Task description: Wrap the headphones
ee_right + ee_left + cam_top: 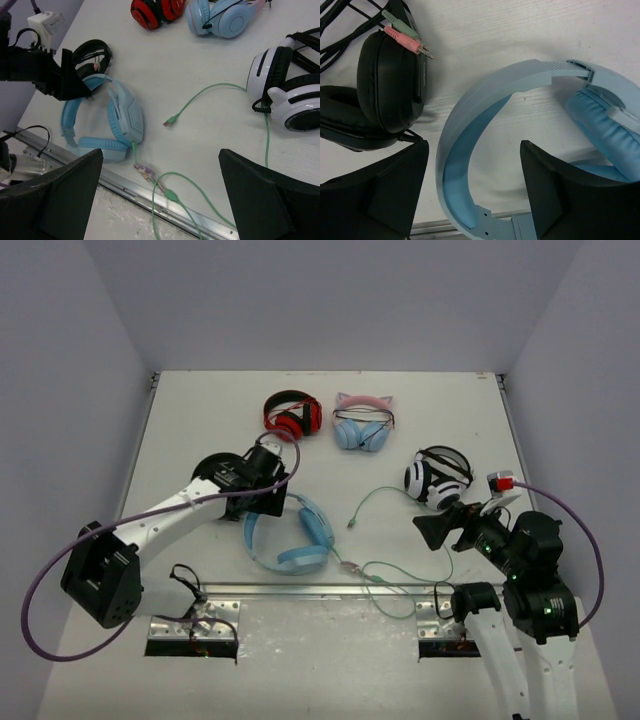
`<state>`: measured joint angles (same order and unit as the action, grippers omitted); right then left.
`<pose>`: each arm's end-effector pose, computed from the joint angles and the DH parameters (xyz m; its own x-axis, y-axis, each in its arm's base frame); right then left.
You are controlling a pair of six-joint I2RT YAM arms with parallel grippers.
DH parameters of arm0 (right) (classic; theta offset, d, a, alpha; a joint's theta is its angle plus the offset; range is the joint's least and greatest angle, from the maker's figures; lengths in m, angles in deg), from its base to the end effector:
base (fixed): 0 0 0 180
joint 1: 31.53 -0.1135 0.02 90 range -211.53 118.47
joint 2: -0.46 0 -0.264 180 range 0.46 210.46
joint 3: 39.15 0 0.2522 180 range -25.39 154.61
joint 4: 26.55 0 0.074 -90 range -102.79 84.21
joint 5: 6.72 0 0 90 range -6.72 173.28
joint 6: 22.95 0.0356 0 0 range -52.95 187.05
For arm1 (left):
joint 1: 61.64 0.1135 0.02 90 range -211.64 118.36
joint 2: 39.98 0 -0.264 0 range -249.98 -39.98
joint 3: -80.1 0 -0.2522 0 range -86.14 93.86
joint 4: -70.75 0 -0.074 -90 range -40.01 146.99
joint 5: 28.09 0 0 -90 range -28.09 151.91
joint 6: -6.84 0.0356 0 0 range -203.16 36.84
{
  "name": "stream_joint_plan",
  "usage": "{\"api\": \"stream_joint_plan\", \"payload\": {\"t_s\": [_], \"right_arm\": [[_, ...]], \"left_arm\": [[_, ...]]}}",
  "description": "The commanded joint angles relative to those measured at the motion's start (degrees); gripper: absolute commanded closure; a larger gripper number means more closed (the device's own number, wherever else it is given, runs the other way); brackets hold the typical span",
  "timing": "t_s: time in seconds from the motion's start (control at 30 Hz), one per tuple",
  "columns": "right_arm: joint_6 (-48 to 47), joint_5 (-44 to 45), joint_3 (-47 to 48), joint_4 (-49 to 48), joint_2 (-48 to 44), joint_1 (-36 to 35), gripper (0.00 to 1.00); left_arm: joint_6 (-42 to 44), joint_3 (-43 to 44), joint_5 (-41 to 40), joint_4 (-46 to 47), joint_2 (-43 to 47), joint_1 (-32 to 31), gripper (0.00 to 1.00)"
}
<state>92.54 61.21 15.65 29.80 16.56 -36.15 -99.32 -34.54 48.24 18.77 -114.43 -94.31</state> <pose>0.0638 0.0186 0.3120 -0.4585 0.3631 -0.8111 -0.2595 0.8183 0.5129 0.2157 -0.1283 0.2330 -0.8268 0.2089 -0.5222 0.2063 0.9764 0.0640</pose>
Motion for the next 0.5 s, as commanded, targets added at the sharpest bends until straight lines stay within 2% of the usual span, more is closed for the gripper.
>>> {"api": "stream_joint_plan", "payload": {"t_s": [0.0,0.1,0.23,0.3,0.47], "right_arm": [[-1.3,0.0,0.2,-1.7,-0.4,-0.3,0.01],[-1.1,-1.0,0.0,-2.9,-0.5,-0.3,0.01],[-1.0,-1.6,-0.5,-3.9,-0.5,-0.3,0.01],[-0.9,-1.8,-0.7,-4.2,-0.5,-0.3,0.01],[-0.9,-1.9,-1.3,-4.9,-0.2,-0.3,0.01]], "left_arm": [[0.7,0.4,-0.5,2.4,-2.8,-0.3,0.29],[0.3,0.7,-1.1,1.8,-7.4,0.3,0.37],[0.2,-0.1,0.0,2.6,-8.5,0.3,0.47],[0.5,-0.3,2.2,2.9,-9.0,0.4,0.48],[-0.1,-0.2,3.2,2.5,-7.9,0.1,0.78]]}}
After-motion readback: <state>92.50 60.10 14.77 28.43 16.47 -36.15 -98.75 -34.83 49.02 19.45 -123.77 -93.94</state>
